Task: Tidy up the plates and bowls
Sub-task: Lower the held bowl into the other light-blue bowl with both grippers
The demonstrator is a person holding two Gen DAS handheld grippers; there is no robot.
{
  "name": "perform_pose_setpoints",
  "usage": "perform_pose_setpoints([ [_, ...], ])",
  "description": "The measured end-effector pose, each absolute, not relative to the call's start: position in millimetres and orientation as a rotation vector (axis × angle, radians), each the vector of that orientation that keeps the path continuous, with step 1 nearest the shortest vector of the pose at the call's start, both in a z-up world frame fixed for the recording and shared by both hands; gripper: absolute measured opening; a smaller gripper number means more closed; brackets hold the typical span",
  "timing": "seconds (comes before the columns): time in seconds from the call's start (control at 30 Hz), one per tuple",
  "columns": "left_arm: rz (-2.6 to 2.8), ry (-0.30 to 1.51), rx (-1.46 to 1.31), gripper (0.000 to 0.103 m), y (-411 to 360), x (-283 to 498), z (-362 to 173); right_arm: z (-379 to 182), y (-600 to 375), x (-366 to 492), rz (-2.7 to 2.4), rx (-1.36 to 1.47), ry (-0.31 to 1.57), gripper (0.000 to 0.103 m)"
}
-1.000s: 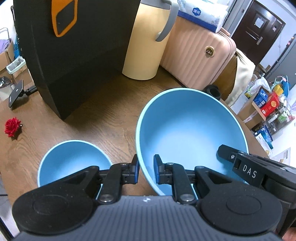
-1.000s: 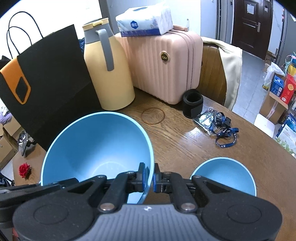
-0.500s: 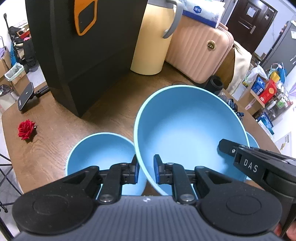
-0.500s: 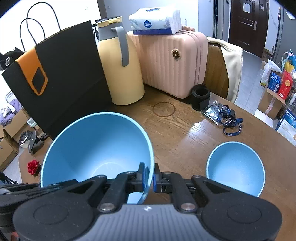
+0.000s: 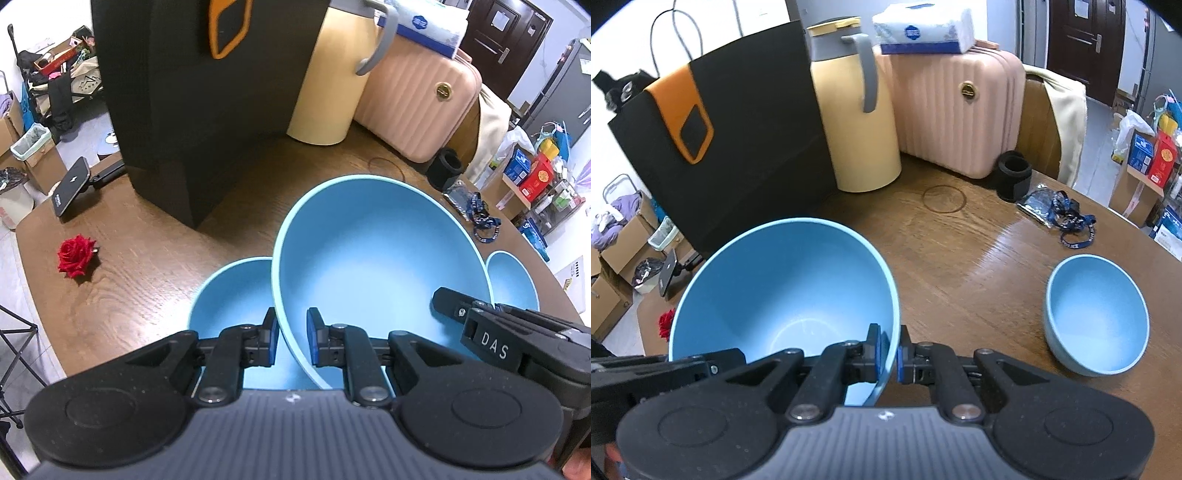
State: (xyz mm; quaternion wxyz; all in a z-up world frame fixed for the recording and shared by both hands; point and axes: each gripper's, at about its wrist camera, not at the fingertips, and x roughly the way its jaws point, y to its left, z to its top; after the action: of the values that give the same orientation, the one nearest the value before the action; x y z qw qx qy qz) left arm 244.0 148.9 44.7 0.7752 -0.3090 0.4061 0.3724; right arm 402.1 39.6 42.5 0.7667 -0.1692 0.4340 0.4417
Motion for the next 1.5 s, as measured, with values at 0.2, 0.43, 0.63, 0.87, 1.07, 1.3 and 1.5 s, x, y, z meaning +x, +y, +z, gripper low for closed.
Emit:
perform_pose_setpoints([
  [0.2, 0.82, 0.893, -0.674, 0.016, 158, 227, 34, 35, 54, 382, 0.965, -0.394, 0.947, 0.008],
  [0.43, 0.837, 0.905, -0.651, 0.016, 166, 214, 25, 25, 67, 368, 0.97, -0.41, 0.96, 0.008],
  [0.63, 0.833, 0.912, -0.615, 0.016, 169, 208, 17, 14, 72, 361, 0.957, -0.413, 0.973, 0.008],
  [0.87, 0.837, 0.926, -0.581, 0.016, 172, 205, 6, 5, 80, 351, 0.953, -0.443, 0.957, 0.009],
  [1.07, 0.827, 0.949, -0.528, 0.016, 172, 205, -4, -2, 85, 343, 0.954, -0.491, 0.917, 0.009],
  [1.3, 0.812, 0.973, -0.447, 0.016, 167, 206, -13, -7, 86, 334, 0.958, -0.53, 0.877, 0.009],
  [1.5, 0.798, 0.989, -0.411, 0.016, 165, 207, -19, -14, 85, 331, 0.962, -0.552, 0.86, 0.01],
])
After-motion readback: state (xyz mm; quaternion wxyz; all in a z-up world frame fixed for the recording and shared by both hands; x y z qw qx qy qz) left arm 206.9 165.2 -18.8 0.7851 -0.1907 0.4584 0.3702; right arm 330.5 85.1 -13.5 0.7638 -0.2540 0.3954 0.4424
